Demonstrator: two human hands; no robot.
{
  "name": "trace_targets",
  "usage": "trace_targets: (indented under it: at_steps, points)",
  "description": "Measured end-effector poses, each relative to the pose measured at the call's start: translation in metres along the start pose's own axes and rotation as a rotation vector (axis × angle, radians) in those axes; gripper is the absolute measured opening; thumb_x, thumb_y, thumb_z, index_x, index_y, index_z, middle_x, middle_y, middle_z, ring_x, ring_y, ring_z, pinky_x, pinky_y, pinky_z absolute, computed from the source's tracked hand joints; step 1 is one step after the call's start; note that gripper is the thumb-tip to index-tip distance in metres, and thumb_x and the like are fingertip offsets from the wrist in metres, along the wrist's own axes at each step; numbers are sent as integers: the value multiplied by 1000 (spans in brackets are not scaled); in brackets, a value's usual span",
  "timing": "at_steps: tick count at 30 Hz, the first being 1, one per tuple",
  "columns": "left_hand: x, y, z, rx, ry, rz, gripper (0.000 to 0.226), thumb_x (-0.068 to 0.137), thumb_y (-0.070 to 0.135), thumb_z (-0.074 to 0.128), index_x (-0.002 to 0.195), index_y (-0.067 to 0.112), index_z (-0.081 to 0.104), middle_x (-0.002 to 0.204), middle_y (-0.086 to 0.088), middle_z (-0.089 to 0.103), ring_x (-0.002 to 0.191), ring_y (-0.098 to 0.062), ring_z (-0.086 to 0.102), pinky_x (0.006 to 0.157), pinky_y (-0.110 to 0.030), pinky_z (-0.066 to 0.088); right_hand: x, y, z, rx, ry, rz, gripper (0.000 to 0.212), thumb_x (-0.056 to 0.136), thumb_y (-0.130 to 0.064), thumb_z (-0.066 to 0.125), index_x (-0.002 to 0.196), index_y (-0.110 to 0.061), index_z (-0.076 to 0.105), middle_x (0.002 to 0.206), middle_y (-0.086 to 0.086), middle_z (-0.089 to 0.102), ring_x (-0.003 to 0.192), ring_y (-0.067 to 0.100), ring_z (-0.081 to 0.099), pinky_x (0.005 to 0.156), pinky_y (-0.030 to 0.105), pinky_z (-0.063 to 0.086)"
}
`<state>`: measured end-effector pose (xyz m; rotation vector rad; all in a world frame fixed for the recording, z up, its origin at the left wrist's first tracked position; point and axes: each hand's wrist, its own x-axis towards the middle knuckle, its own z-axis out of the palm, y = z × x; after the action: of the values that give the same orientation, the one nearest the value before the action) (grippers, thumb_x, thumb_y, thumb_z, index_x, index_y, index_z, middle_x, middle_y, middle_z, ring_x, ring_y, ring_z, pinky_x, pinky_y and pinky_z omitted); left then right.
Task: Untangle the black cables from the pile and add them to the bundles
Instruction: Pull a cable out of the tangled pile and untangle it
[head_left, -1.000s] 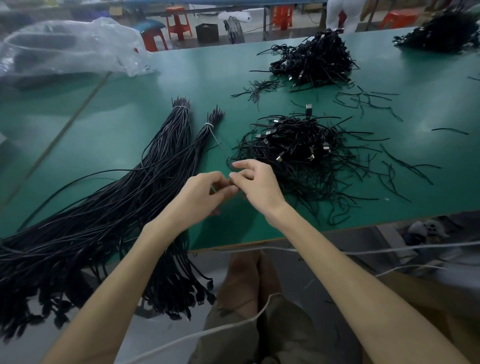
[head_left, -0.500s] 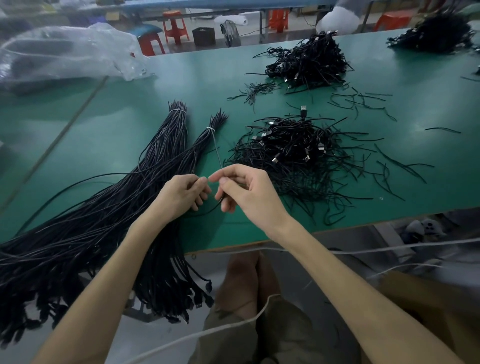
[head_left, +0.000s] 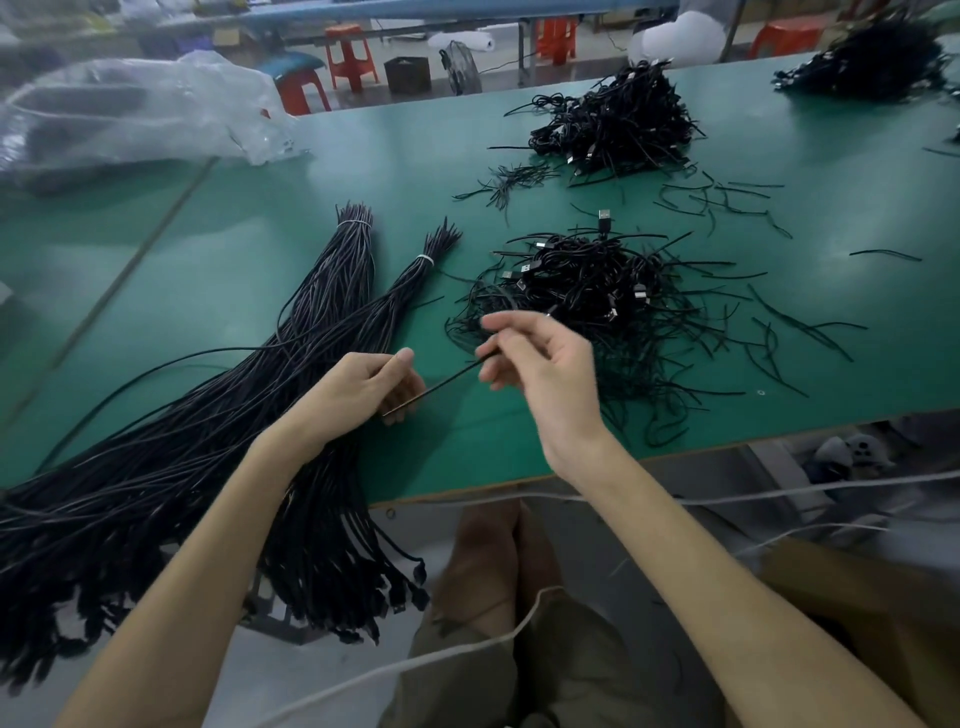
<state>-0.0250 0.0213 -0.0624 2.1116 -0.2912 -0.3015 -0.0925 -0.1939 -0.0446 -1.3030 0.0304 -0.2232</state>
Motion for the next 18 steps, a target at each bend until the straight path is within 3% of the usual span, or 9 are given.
trace_targets:
  at_steps: [4,8,11,14,18]
  points:
    - [-10,1,-9,34,-86,10,64,104,60,36,76,18,76,62,-5,67,61,-13,61,65,-18,46,23,-19,-25,260,253,-50,22,101,7,49,107,0,69,83,10,72,67,15,66,65,24,54]
    - [-12,0,-12,-29,-231,58,65,106,60,35,78,16,74,60,-6,61,57,-18,57,63,-17,46,45,-41,-52,422,417,-102,20,102,7,49,108,4,68,85,13,70,69,16,67,69,24,54]
    - [-13,0,-16,-161,-342,104,59,105,60,44,79,10,61,56,-5,33,46,-20,37,50,-20,36,51,-39,-61,419,467,-63,21,103,6,48,112,6,66,85,13,69,69,16,68,70,25,55]
    - [-9,11,-17,-315,-245,138,47,105,55,50,76,18,52,58,3,20,45,-14,20,44,-16,25,47,-26,-62,187,440,-9,22,106,1,45,115,4,65,89,13,69,71,15,70,69,25,56]
    - [8,40,-9,-409,-44,116,41,105,51,48,78,23,61,57,7,33,45,-10,23,42,-17,22,34,-12,-56,-570,194,-75,19,108,-18,49,105,-14,67,79,2,68,59,10,62,56,26,47]
